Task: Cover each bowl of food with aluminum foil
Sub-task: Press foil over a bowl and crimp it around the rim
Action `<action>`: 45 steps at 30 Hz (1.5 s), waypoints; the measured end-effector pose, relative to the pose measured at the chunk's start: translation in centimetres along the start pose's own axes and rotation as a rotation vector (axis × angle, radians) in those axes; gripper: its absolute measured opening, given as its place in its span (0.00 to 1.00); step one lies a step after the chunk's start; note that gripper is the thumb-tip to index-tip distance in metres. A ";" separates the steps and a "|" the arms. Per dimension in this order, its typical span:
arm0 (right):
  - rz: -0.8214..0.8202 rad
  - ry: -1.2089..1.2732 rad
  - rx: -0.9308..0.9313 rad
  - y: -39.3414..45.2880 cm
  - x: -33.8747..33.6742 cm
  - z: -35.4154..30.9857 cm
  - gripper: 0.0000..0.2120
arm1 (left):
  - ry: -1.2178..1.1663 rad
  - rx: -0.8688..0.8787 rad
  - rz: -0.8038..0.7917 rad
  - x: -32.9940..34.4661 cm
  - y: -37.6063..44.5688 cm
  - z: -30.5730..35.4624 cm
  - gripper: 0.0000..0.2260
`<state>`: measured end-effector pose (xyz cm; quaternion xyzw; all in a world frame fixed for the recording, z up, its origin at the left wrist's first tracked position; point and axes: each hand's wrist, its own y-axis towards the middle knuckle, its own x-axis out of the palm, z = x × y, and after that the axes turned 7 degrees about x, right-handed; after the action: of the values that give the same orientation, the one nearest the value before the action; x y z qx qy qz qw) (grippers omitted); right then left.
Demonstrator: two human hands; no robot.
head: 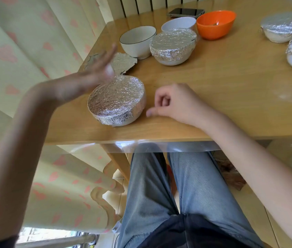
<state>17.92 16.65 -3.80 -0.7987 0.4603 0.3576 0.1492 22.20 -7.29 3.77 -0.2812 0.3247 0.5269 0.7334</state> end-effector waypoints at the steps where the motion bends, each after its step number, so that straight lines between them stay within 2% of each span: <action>1: 0.090 0.169 0.044 0.0 0.2 0.2 0.13 | -0.163 0.021 0.255 0.7 -0.4 -0.7 0.39; 3: 0.265 0.544 0.174 0.6 1.2 -0.3 0.12 | -0.486 -0.074 0.711 3.3 -0.9 -1.7 0.31; 4: 0.303 0.697 0.243 1.1 1.8 -1.0 0.16 | -0.666 -0.116 0.859 4.7 -1.0 -1.9 0.30; 5: 0.299 0.788 0.298 1.7 2.2 -1.9 0.20 | -0.826 -0.140 0.961 6.0 -0.9 -2.1 0.30; 7: 0.205 0.856 0.355 2.6 3.0 -4.1 0.25 | -1.045 -0.219 1.061 7.7 -0.4 -1.8 0.30; 10: 0.086 0.838 0.387 3.4 4.1 -5.9 0.27 | -1.159 -0.260 1.124 8.7 0.2 -1.3 0.29; 15: 0.175 0.846 0.448 4.2 4.8 -6.2 0.29 | -1.231 -0.215 1.187 9.0 0.5 -0.2 0.28; 19: 0.112 0.845 0.452 4.5 3.6 -6.1 0.33 | -1.168 -0.269 1.213 10.1 0.6 0.7 0.24; 21: 0.073 0.756 0.419 4.7 2.8 -5.4 0.34 | -1.098 -0.270 1.169 10.7 0.4 0.5 0.25; 23: 0.158 0.672 0.353 4.4 2.1 -4.4 0.31 | -1.011 -0.218 1.102 10.6 -0.4 -0.4 0.28; 24: 0.245 0.617 0.307 3.8 1.8 -3.7 0.26 | -0.989 -0.174 1.101 10.1 -1.0 -1.1 0.29; 25: 0.334 0.544 0.259 2.7 1.6 -2.9 0.19 | -0.870 -0.111 1.122 9.1 -1.9 -1.7 0.29; 26: 0.381 0.470 0.207 1.3 1.4 -2.2 0.11 | -0.681 -0.026 1.088 7.8 -2.8 -2.4 0.29; 27: 0.357 0.403 0.148 -0.2 1.1 -1.7 0.06 | -0.457 0.076 0.946 6.4 -3.5 -2.9 0.32; 29: 0.173 0.282 0.028 -2.7 1.2 -1.3 0.12 | -0.085 0.192 0.439 3.4 -4.2 -2.6 0.40; 30: 0.088 0.222 -0.007 -3.4 1.5 -1.4 0.17 | 0.053 0.167 0.185 2.2 -4.0 -1.6 0.46; 31: 0.063 0.179 -0.034 -3.7 1.9 -1.6 0.22 | 0.194 0.123 -0.007 1.2 -3.4 -0.5 0.52; 33: 0.157 0.136 -0.069 -3.6 2.9 -2.1 0.26 | 0.449 0.079 -0.211 0.5 -1.4 1.7 0.58; 36: 0.300 0.116 -0.092 -3.2 3.4 -2.4 0.25 | 0.579 0.089 -0.355 0.8 1.5 3.5 0.56; 39: 0.331 0.152 -0.066 -3.1 3.4 -2.2 0.20 | 0.572 0.043 -0.463 1.1 2.6 3.3 0.53; 42: 0.298 0.222 -0.030 -3.0 3.2 -2.3 0.18 | 0.542 0.062 -0.454 1.5 2.7 2.8 0.46; 45: 0.258 0.316 0.005 -2.7 2.9 -2.4 0.16 | 0.545 0.063 -0.451 1.5 2.6 2.9 0.45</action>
<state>22.17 14.88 -4.39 -0.7791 0.5772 0.2428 0.0301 20.58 -3.46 4.24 -0.4533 0.4541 0.2472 0.7261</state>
